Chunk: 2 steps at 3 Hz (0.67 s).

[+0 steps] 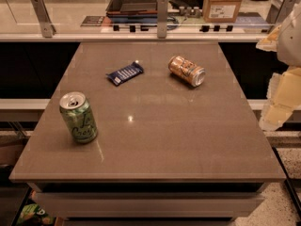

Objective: Place orange can upright

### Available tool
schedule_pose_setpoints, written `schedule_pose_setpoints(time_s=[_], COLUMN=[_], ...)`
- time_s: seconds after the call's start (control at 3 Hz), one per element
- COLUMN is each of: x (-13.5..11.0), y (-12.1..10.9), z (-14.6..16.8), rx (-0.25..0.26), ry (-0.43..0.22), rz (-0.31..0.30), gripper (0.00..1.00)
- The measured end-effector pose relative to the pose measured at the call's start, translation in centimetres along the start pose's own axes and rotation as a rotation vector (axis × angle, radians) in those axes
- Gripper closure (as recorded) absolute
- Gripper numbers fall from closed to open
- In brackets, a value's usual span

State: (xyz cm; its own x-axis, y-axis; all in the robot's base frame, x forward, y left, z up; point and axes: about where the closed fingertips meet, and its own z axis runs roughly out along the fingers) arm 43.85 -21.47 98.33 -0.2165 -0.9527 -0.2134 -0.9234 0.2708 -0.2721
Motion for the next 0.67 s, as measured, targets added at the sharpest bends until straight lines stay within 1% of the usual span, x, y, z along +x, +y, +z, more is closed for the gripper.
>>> schedule_pose_setpoints(time_s=[0.33, 0.67], x=[0.0, -0.66], y=[0.0, -0.59], z=[0.0, -0.01], rx=[0.0, -0.007], ry=[0.0, -0.009], rz=[0.0, 0.034], gripper=[0.0, 0.0])
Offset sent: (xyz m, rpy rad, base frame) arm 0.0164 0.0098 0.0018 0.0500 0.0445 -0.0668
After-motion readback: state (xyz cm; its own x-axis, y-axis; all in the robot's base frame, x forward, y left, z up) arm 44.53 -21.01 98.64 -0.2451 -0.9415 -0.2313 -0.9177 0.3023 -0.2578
